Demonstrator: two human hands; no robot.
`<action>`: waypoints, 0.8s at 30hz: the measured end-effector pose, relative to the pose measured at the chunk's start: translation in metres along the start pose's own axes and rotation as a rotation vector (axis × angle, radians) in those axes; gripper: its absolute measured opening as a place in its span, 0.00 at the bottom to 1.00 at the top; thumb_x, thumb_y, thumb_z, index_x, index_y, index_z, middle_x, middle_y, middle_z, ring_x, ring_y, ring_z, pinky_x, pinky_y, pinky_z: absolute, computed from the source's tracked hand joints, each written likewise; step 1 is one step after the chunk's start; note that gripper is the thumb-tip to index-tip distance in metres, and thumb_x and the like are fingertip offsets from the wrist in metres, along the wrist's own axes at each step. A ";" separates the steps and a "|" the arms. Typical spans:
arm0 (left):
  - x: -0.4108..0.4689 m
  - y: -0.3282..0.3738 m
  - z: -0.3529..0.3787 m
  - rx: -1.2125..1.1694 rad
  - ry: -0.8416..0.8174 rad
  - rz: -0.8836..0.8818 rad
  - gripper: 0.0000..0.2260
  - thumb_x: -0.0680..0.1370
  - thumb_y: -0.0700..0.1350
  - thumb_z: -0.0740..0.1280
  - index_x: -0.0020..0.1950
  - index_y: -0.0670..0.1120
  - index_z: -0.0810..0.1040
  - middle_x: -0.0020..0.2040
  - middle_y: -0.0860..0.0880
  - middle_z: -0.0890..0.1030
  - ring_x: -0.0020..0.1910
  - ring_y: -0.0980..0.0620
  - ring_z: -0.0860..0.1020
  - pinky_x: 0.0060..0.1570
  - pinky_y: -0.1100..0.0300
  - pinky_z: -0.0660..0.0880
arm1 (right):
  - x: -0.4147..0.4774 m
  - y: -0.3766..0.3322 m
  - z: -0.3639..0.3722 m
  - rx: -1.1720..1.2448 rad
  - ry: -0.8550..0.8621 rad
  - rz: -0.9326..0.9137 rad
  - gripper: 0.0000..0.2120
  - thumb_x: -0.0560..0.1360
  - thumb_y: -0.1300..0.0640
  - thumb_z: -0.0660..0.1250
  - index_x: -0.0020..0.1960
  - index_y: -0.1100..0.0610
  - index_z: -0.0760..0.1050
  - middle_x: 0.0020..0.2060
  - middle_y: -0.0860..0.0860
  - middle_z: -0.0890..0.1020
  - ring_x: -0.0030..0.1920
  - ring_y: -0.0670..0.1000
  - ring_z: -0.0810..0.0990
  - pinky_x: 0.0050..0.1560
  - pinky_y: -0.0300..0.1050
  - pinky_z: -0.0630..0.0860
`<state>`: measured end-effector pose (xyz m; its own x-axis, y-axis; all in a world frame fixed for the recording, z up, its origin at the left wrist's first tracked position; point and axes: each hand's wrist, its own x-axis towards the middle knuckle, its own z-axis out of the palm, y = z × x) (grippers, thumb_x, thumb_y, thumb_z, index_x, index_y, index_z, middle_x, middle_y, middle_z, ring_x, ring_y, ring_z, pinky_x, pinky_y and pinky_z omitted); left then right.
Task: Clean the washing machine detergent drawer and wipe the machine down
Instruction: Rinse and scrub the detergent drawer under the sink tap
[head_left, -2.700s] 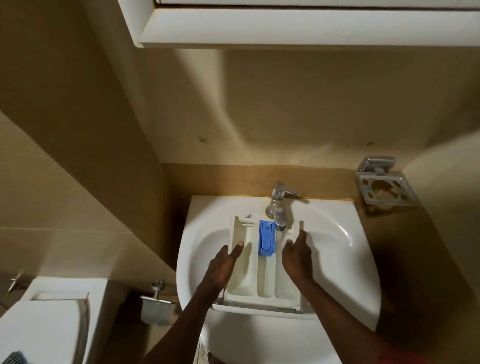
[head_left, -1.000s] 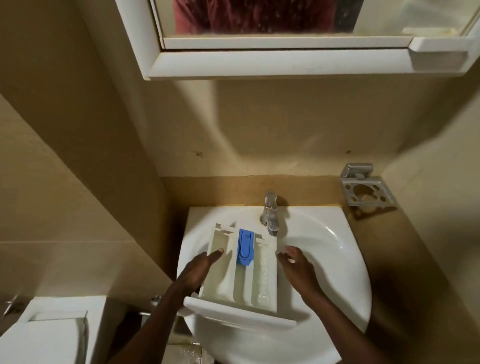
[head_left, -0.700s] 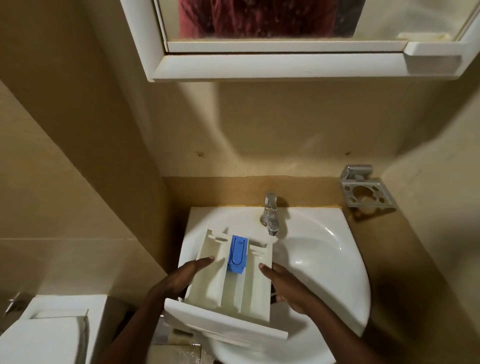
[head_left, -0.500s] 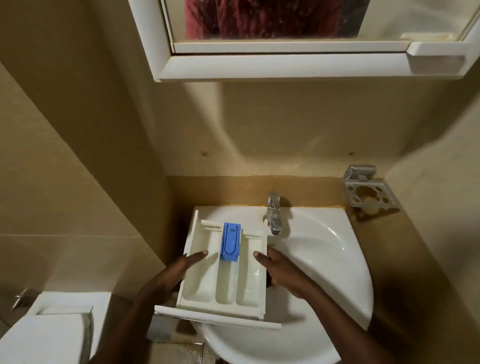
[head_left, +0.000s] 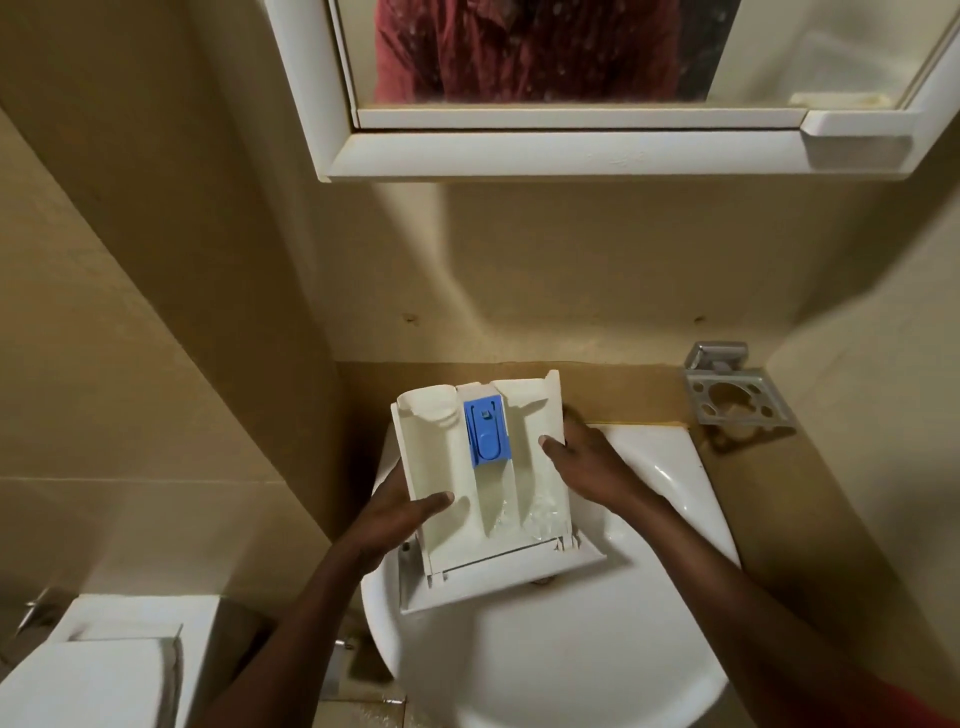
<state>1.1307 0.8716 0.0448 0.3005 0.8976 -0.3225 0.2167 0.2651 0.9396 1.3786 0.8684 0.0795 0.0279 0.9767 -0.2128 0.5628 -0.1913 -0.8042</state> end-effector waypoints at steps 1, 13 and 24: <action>0.001 0.001 0.002 0.025 0.000 0.014 0.22 0.76 0.39 0.71 0.62 0.61 0.70 0.56 0.57 0.81 0.57 0.54 0.80 0.51 0.57 0.79 | 0.000 0.002 -0.001 0.003 0.028 -0.008 0.21 0.81 0.56 0.57 0.73 0.49 0.62 0.62 0.47 0.77 0.58 0.49 0.76 0.57 0.44 0.71; 0.010 0.010 0.020 0.400 0.217 0.216 0.20 0.76 0.33 0.65 0.68 0.39 0.71 0.56 0.51 0.74 0.55 0.46 0.75 0.55 0.56 0.72 | -0.013 0.018 0.008 -0.031 0.344 -0.036 0.11 0.77 0.61 0.62 0.58 0.62 0.75 0.45 0.55 0.83 0.45 0.54 0.81 0.43 0.46 0.77; -0.001 0.003 0.032 0.490 0.439 0.346 0.18 0.79 0.39 0.64 0.69 0.39 0.72 0.55 0.46 0.79 0.54 0.43 0.79 0.51 0.57 0.74 | -0.035 0.035 0.035 0.120 0.522 -0.044 0.10 0.78 0.61 0.64 0.38 0.59 0.75 0.25 0.48 0.77 0.27 0.44 0.75 0.31 0.40 0.72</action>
<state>1.1610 0.8600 0.0440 0.0495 0.9867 0.1546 0.5973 -0.1533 0.7873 1.3679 0.8244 0.0395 0.4303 0.8969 0.1021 0.4754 -0.1290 -0.8703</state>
